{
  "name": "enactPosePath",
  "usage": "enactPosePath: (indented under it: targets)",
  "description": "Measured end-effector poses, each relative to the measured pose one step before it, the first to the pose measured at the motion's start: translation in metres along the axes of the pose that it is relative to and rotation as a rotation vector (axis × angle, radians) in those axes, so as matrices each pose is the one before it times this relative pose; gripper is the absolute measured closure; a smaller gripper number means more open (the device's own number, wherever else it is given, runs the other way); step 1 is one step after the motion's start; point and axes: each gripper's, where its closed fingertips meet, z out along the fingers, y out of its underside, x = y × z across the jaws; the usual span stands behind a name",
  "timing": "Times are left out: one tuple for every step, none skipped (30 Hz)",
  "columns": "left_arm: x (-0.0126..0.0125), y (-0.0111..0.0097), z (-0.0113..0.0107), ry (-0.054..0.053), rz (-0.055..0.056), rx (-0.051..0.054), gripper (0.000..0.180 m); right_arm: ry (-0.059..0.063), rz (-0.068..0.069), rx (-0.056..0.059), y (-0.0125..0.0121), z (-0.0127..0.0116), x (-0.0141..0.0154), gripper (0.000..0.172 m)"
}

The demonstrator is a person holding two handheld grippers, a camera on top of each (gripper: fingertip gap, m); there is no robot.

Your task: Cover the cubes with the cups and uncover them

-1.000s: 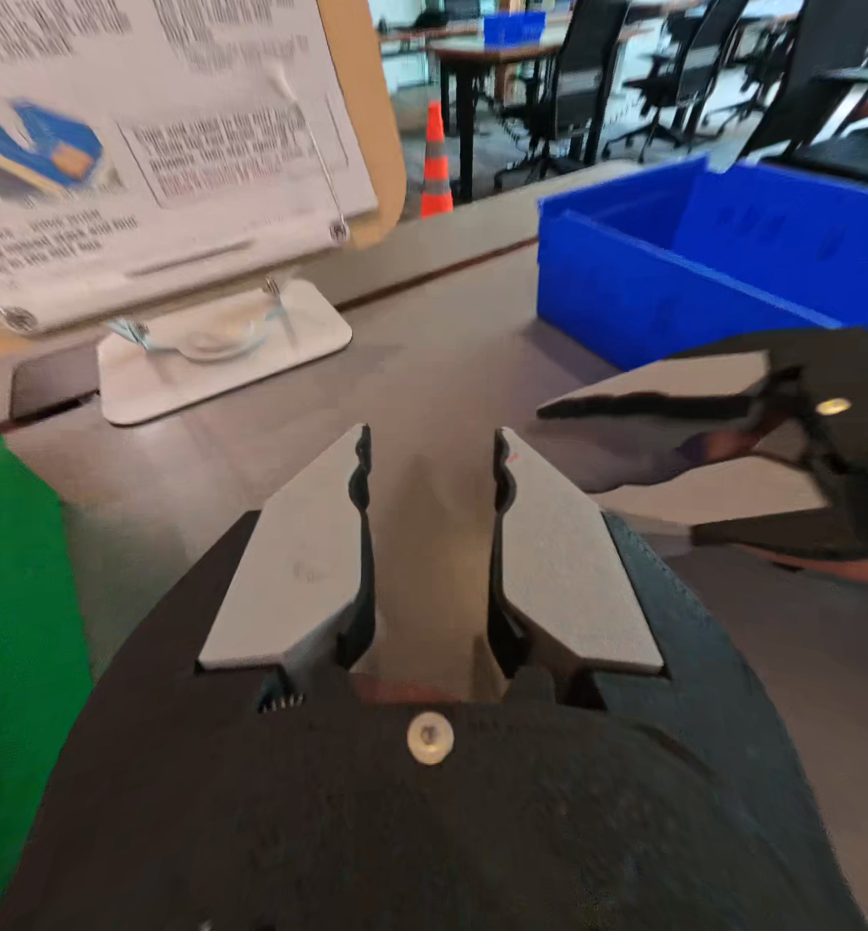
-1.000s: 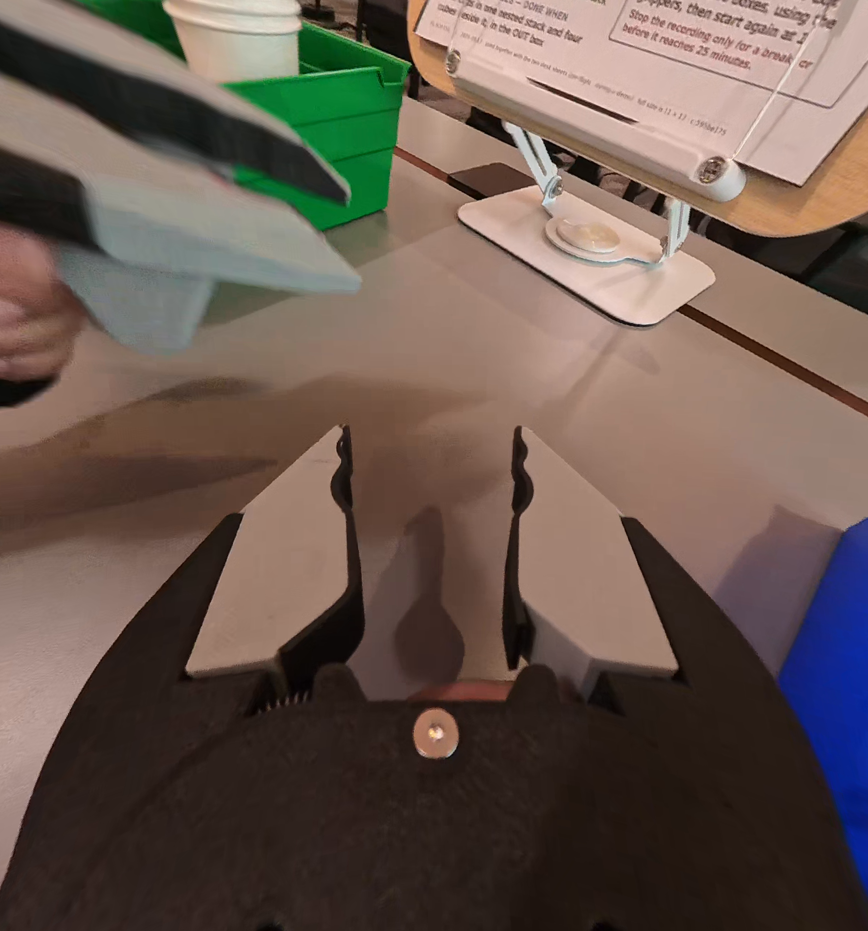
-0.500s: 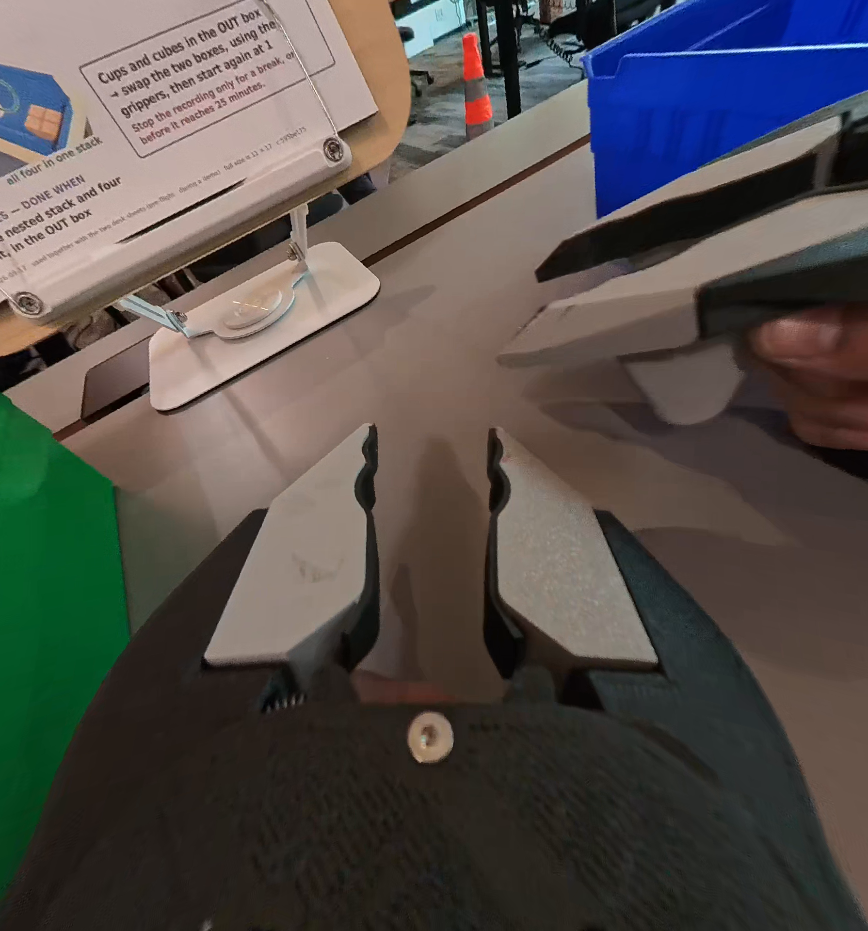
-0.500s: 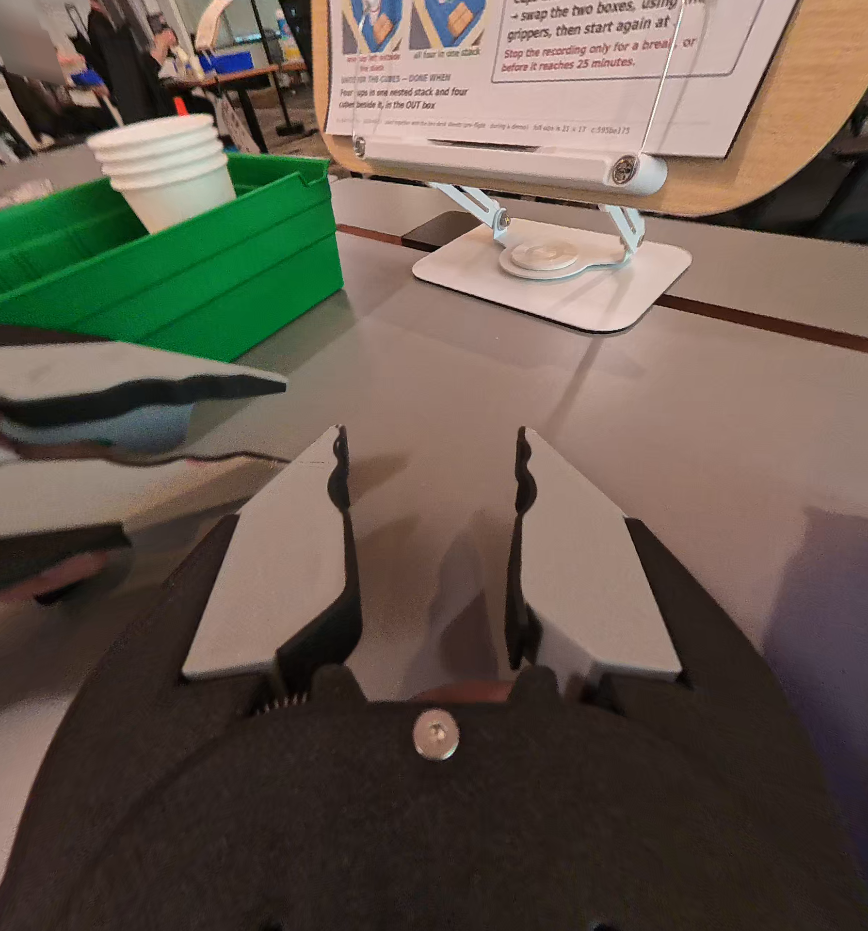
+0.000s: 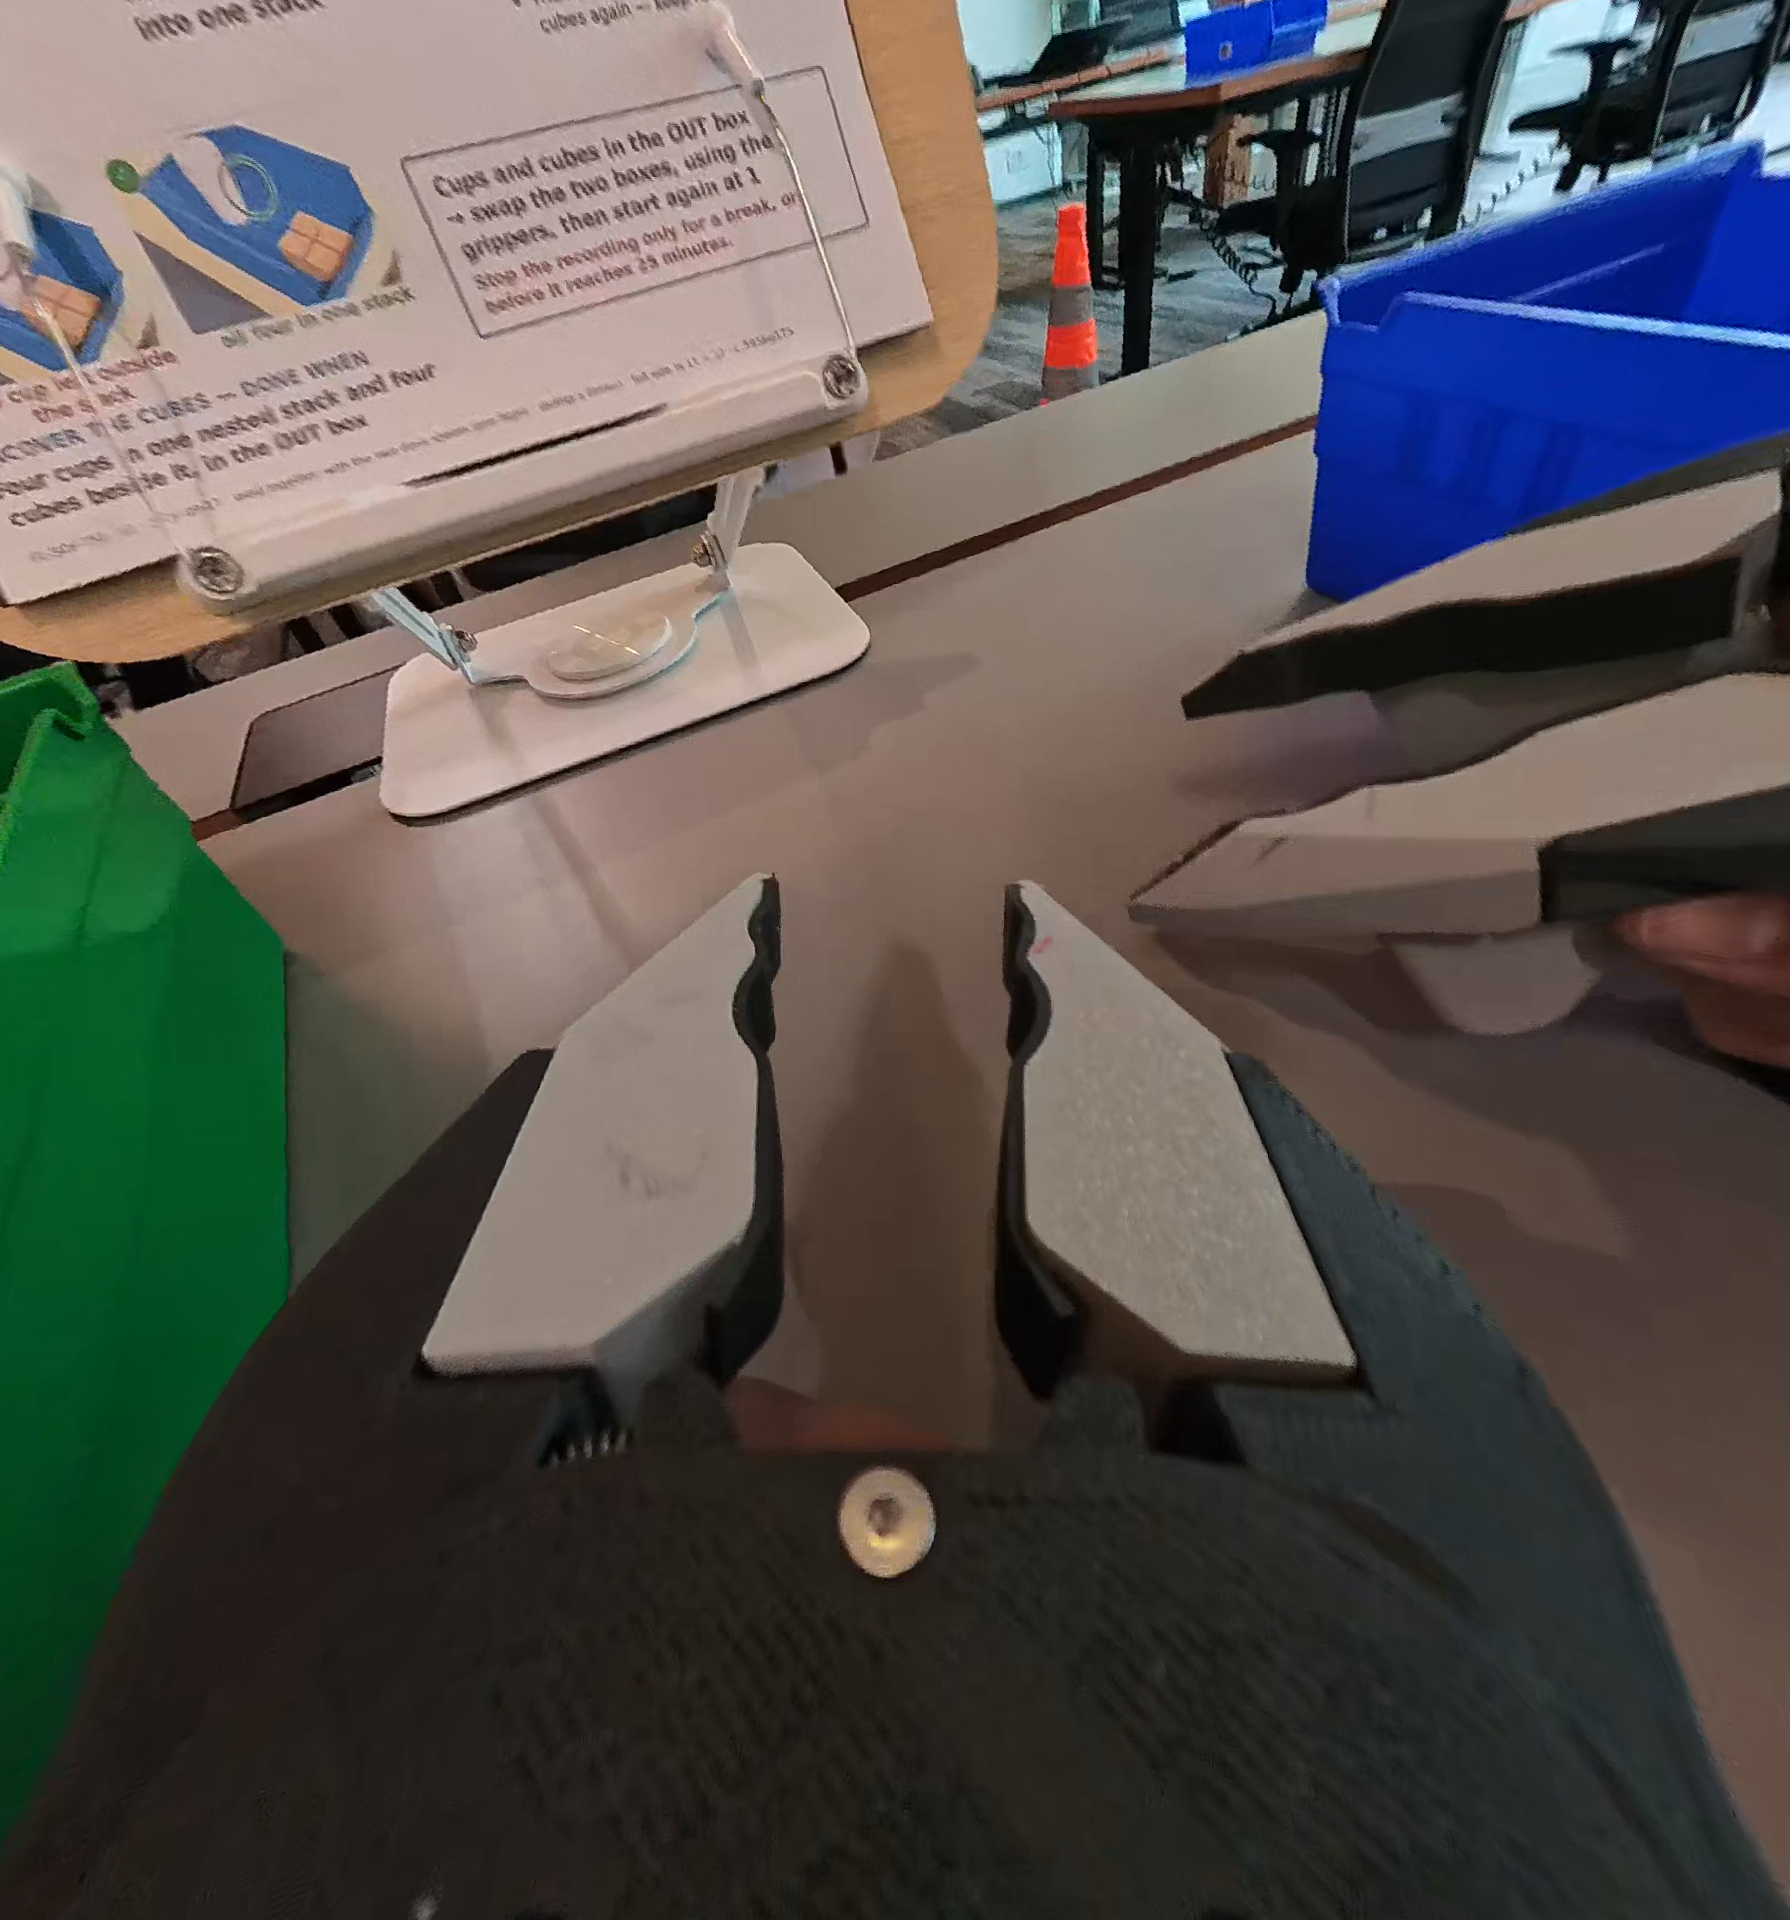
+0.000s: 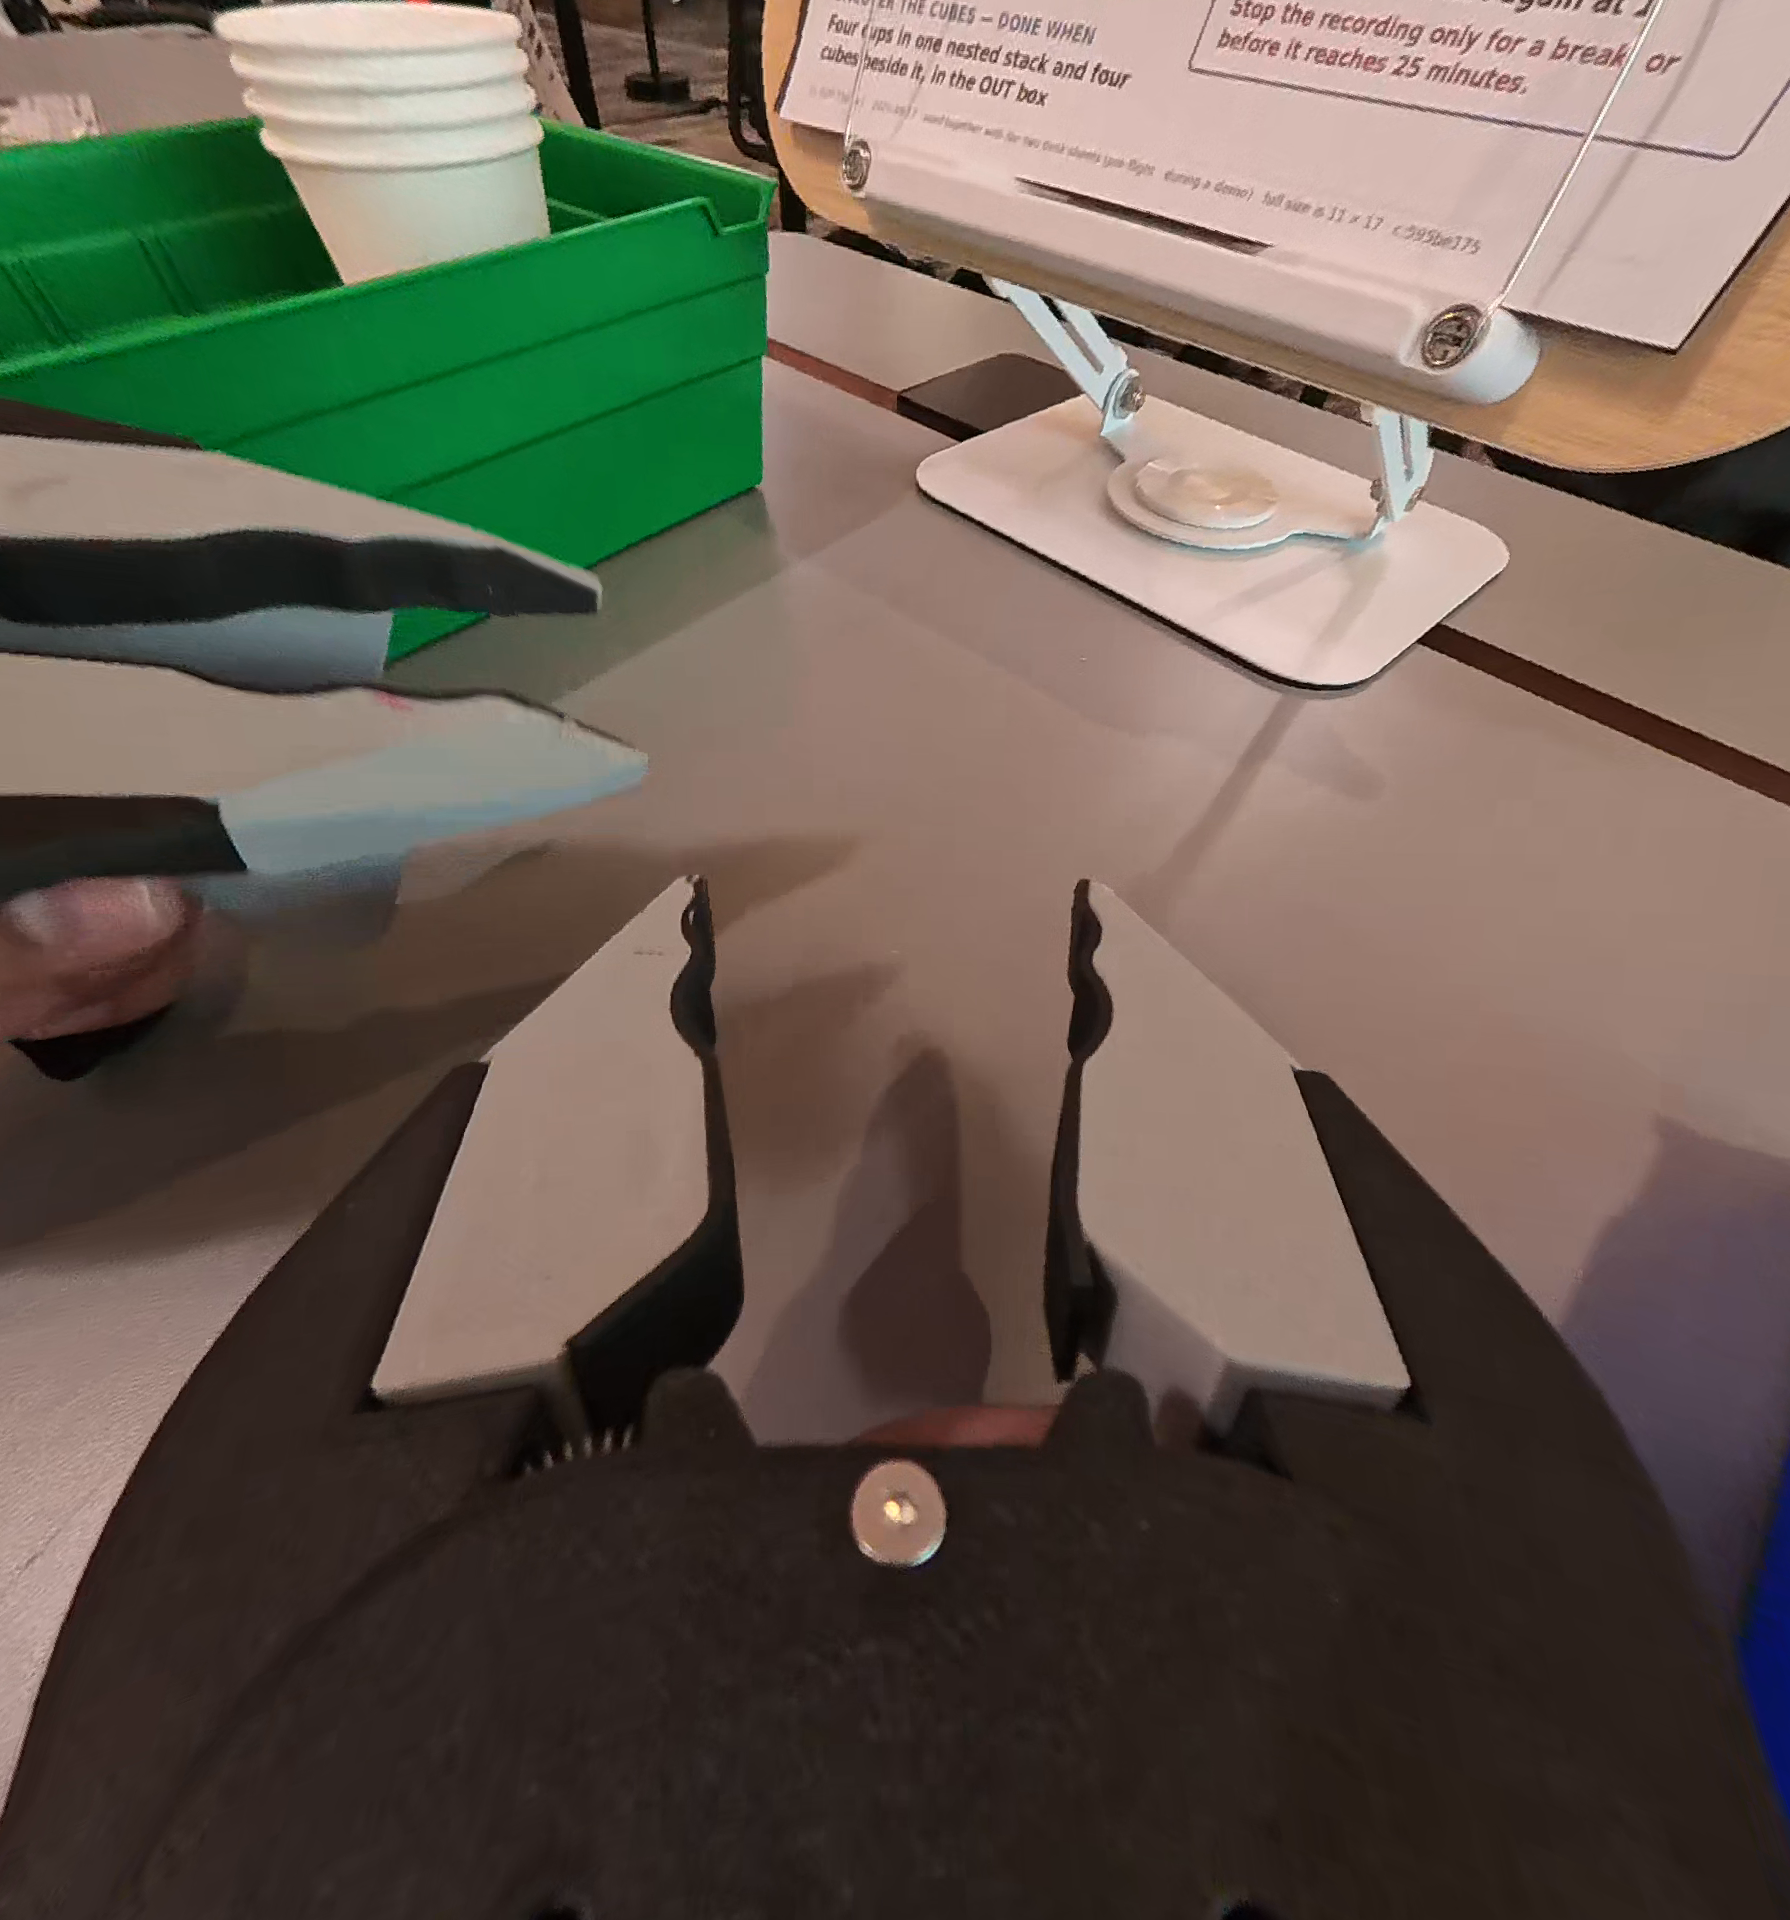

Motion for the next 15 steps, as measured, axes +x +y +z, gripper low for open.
enactPosePath:
  targets:
    - [-0.00302, -0.00445, -0.00242, -0.0065, -0.0207, 0.0249, 0.139, -0.002, -0.002, -0.0008, 0.00014, 0.00007, -0.00094, 0.106]
    - [-0.00288, -0.00511, -0.00274, -0.0016, -0.0255, 0.0271, 0.139, -0.0028, -0.0003, -0.0016, 0.00028, -0.00003, -0.00077, 0.106]
    - [-0.00281, -0.00394, -0.00233, 0.0009, -0.0264, 0.0214, 0.139, -0.0036, 0.0012, -0.0016, 0.00039, -0.00002, -0.00079, 0.106]
    - [-0.00328, -0.00194, -0.00151, -0.0022, -0.0223, 0.0078, 0.138, -0.0024, 0.0019, -0.0012, 0.0003, -0.00015, -0.00039, 0.106]
    - [-0.00311, -0.00084, -0.00088, -0.0031, -0.0139, 0.001, 0.138, -0.0002, 0.0018, -0.001, 0.00031, -0.00023, -0.00008, 0.106]
    - [-0.00247, -0.00048, -0.00049, -0.0045, -0.0078, 0.0031, 0.138, 0.0007, 0.0019, -0.001, 0.00033, -0.00026, 0.00024, 0.106]
    - [-0.00127, -0.0001, 0.0, -0.0024, -0.0047, 0.0021, 0.138, 0.0006, 0.0023, -0.0018, 0.0005, -0.00019, 0.0002, 0.106]
    - [0.00078, 0.00119, 0.00058, 0.0046, -0.0019, -0.0037, 0.139, 0.0003, 0.0024, -0.0026, 0.00045, -0.0001, 0.00028, 0.106]
    - [0.00213, 0.00248, 0.00115, 0.0078, 0.0024, -0.0111, 0.139, -0.0001, 0.0018, -0.0022, 0.00044, 0.00008, 0.00008, 0.106]
    - [0.00246, 0.00278, 0.00142, 0.0056, 0.0081, -0.0136, 0.139, -0.0002, 0.0011, -0.0014, 0.0002, 0.00019, 0.00013, 0.106]
    - [0.0024, 0.00224, 0.00141, 0.0028, 0.0146, -0.0108, 0.139, -0.0005, 0.0009, -0.0019, 0.00035, 0.0002, 0.0001, 0.107]
    - [0.00234, 0.00161, 0.00089, 0.0016, 0.0194, -0.0065, 0.139, -0.0014, 0.0009, -0.003, 0.00039, 0.0004, -0.00008, 0.107]
    - [0.00181, 0.0011, 0.00069, -0.0003, 0.0198, -0.0033, 0.139, -0.0013, 0.0011, -0.0036, 0.00047, 0.00035, 0.00001, 0.107]
    - [0.00065, 0.00042, 0.00054, -0.0042, 0.0141, 0.0003, 0.139, -0.0009, 0.0013, -0.0031, 0.00041, 0.00038, 0.00006, 0.107]
    - [0.00041, 0.00015, 0.00029, -0.001, 0.0051, 0.0015, 0.14, -0.0005, 0.0013, -0.0025, 0.00026, 0.0003, 0.0001, 0.107]
